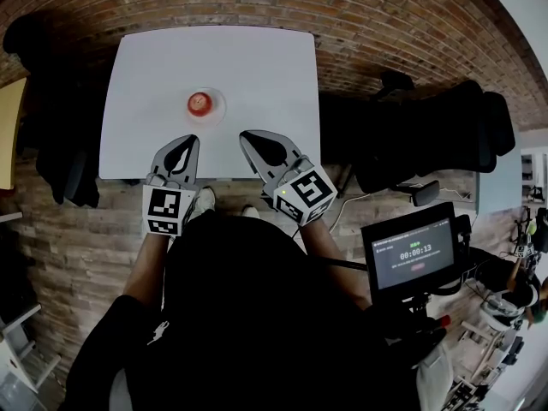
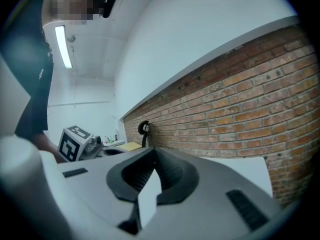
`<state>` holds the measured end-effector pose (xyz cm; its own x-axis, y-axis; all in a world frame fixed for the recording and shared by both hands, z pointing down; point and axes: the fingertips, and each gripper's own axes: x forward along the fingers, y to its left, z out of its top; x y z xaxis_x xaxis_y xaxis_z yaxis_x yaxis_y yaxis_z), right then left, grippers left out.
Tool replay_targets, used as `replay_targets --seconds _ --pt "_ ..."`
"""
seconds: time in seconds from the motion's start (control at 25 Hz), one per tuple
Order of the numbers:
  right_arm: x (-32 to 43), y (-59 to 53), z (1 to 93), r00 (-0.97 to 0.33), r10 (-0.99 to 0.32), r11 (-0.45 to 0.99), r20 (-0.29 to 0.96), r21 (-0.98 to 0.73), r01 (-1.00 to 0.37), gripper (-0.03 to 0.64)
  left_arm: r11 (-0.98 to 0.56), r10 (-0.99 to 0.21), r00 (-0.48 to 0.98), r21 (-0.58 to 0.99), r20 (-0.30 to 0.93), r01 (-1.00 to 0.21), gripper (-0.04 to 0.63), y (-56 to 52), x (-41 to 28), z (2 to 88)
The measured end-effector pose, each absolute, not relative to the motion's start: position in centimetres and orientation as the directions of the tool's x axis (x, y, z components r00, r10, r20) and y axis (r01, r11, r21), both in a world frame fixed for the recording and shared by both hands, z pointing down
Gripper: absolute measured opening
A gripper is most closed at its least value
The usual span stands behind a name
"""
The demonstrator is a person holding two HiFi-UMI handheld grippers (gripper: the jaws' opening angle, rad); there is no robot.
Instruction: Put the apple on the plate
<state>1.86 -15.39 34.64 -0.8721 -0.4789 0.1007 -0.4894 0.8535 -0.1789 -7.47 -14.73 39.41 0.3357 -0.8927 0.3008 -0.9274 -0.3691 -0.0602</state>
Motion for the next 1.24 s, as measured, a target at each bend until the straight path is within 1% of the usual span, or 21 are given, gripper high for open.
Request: replay_targets --seconds 0.52,1.24 --pt "2.3 -15.5 34.9 -0.858 -0.501 0.841 0.115 -0.169 -0.514 0.003 -0.389 -0.885 0.346 -0.087 0.312 -0.917 0.008 -14.9 -7.3 39.6" --pt "2.0 -16.5 35.4 -0.831 -0.535 0.815 0.154 -0.166 -0.555 0.003 -0.426 -0.859 0.375 -0.08 0.348 -0.901 0.007 -16.1 -7.9 41.0"
